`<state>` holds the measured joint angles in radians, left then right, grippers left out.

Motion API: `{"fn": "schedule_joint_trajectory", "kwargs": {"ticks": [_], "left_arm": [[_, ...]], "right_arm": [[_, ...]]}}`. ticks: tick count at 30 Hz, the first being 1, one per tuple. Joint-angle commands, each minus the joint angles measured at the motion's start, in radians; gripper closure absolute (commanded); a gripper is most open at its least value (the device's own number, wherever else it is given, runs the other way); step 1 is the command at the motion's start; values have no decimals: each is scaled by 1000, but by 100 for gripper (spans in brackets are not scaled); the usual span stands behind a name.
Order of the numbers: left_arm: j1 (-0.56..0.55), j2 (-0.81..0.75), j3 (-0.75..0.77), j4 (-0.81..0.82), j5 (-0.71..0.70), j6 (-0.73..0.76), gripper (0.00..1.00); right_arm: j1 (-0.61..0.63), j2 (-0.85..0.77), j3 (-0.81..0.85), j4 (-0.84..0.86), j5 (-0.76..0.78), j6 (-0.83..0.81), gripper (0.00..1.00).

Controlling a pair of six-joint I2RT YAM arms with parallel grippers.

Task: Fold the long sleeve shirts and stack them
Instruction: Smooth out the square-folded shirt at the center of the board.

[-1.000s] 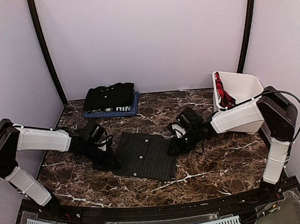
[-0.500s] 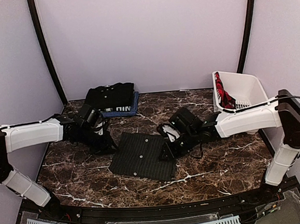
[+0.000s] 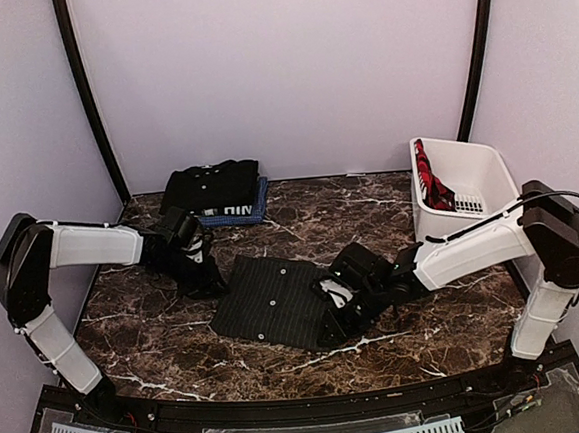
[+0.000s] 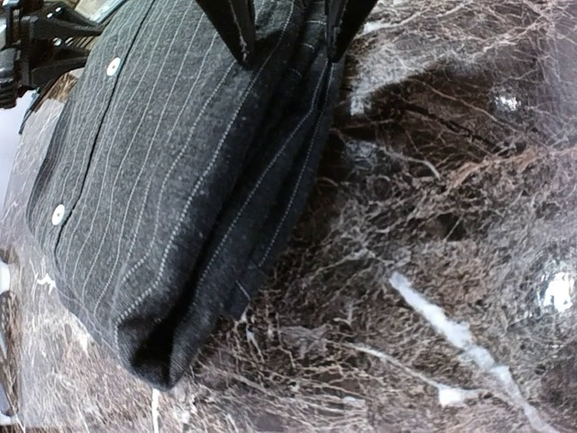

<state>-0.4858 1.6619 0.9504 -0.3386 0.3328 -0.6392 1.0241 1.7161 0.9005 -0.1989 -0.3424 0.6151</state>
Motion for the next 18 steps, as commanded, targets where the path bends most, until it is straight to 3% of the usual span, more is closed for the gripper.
{"fn": "schedule_joint_trajectory", "kwargs": {"ticks": [1, 9, 14, 18], "left_arm": [[15, -6, 20, 25, 13, 33, 72], [19, -37, 5, 35, 22, 68, 47], [19, -5, 14, 27, 37, 103, 45], [20, 21, 24, 27, 38, 131, 49]], "right_arm": [[15, -8, -17, 33, -5, 20, 73], [14, -57, -4, 12, 47, 20, 72], [14, -85, 13, -4, 81, 16, 69], [12, -120, 32, -47, 154, 4, 67]]}}
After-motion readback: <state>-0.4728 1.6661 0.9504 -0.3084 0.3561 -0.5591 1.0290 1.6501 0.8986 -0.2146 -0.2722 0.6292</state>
